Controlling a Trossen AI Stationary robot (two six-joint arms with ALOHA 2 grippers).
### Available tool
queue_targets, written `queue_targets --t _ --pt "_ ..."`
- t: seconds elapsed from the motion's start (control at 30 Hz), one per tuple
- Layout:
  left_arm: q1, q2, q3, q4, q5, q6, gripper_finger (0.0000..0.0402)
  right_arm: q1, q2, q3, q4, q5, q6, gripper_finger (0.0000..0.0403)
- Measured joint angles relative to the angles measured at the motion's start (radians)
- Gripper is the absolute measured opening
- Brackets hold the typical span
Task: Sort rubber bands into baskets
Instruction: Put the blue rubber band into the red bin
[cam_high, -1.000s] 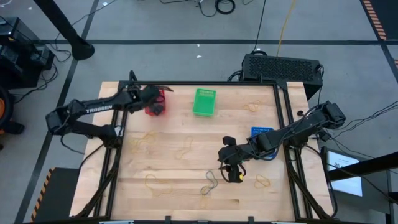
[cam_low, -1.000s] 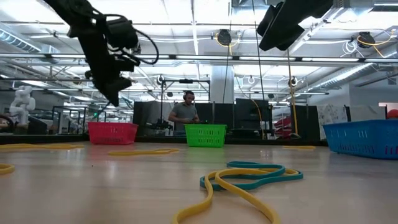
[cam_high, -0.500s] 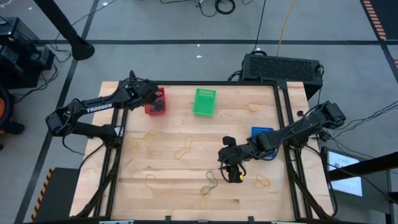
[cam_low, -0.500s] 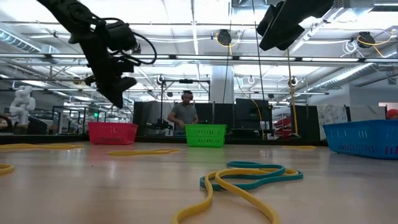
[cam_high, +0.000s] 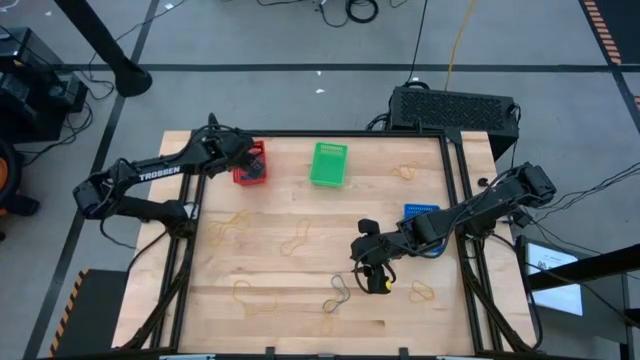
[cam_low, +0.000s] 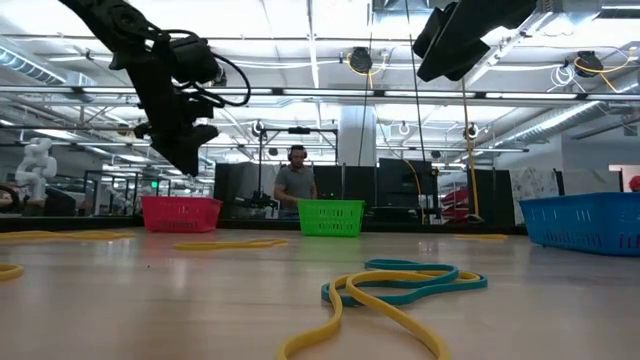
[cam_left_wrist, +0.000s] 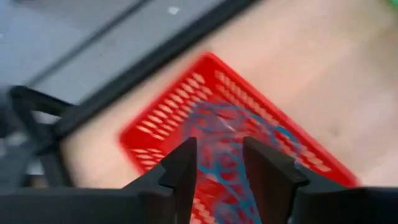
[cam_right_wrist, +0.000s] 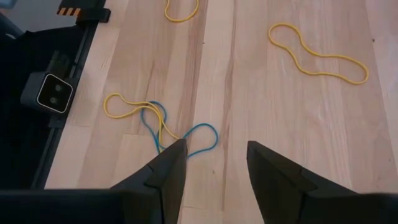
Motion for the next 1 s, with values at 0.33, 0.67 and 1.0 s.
queue_targets --t 0.33,0.67,1.0 --pt "-0.185 -0.045 0.000 -0.019 0.481 -0.006 0.0144 0.015 0.052 -0.001 0.028 -0.012 -0.004 0.0160" --pt "-0.693 -0.076 -0.005 0.151 0.300 -0.006 0.0144 0.032 0.249 -0.002 0.265 -0.060 0.048 0.0160" --pt "-0.907 -0.050 -0.118 0.432 0.130 0.033 0.0144 0.035 0.388 -0.002 0.328 -0.056 0.178 0.0160"
